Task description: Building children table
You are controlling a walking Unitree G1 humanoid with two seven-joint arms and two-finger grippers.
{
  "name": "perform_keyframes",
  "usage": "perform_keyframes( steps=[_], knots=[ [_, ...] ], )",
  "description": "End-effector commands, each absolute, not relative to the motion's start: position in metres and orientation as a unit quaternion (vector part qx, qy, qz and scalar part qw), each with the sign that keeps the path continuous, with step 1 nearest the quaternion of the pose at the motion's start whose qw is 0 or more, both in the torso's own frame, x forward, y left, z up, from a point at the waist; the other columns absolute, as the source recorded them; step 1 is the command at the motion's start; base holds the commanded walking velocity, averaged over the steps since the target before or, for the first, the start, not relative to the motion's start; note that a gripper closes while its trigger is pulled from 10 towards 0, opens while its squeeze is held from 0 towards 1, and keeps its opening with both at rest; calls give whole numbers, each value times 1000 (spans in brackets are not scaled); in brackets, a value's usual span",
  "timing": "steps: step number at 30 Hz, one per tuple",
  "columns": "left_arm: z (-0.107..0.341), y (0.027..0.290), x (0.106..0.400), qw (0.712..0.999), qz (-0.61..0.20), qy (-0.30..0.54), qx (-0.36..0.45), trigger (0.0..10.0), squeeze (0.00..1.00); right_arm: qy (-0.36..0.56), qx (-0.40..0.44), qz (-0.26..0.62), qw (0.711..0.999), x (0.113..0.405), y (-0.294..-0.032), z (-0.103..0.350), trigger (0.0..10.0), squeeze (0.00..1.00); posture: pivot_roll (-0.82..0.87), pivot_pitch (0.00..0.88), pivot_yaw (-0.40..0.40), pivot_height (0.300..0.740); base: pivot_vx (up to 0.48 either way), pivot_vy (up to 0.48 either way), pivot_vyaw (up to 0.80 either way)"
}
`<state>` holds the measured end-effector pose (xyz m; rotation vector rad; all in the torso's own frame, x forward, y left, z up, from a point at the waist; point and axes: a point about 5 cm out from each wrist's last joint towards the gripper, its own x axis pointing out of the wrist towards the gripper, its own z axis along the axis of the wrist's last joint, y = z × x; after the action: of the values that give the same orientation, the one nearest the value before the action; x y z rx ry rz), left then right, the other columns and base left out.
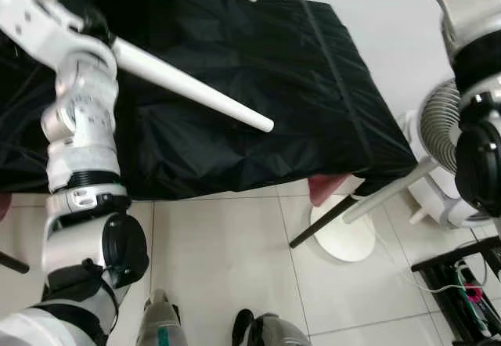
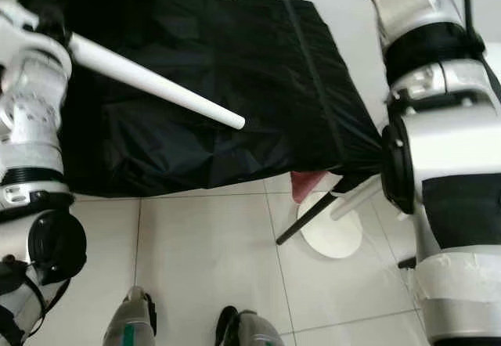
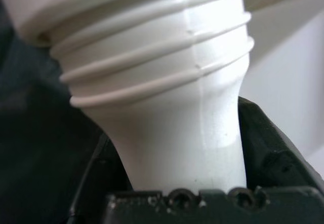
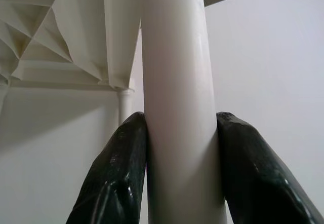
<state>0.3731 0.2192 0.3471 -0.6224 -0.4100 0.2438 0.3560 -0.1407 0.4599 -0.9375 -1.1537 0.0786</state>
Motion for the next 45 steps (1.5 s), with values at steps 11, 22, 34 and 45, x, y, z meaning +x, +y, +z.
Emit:
perform_keyframes(
  steps=[11, 22, 34, 45],
  knots=[
    [453, 200, 322, 901, 28, -396, -178, 0, 0, -448, -281, -174, 831, 363, -242, 397, 10000, 0, 109, 101, -120, 740, 0, 0, 0],
    [452, 177, 315, 912, -14, -386, -141, 0, 0, -279, -148, -113, 942, 391, -233, 289, 10000, 0, 118, 115, -116, 740, 0, 0, 0],
    [456, 193, 291, 907, 18, -402, -121, 0, 0, -150, -86, 68, 982, 413, -159, 248, 10000, 0, 154, 122, -138, 740, 0, 0, 0],
    [450, 199, 282, 919, 37, -383, -81, 0, 0, -132, -50, 123, 982, 415, -135, 245, 10000, 0, 198, 130, -156, 740, 0, 0, 0]
  ],
)
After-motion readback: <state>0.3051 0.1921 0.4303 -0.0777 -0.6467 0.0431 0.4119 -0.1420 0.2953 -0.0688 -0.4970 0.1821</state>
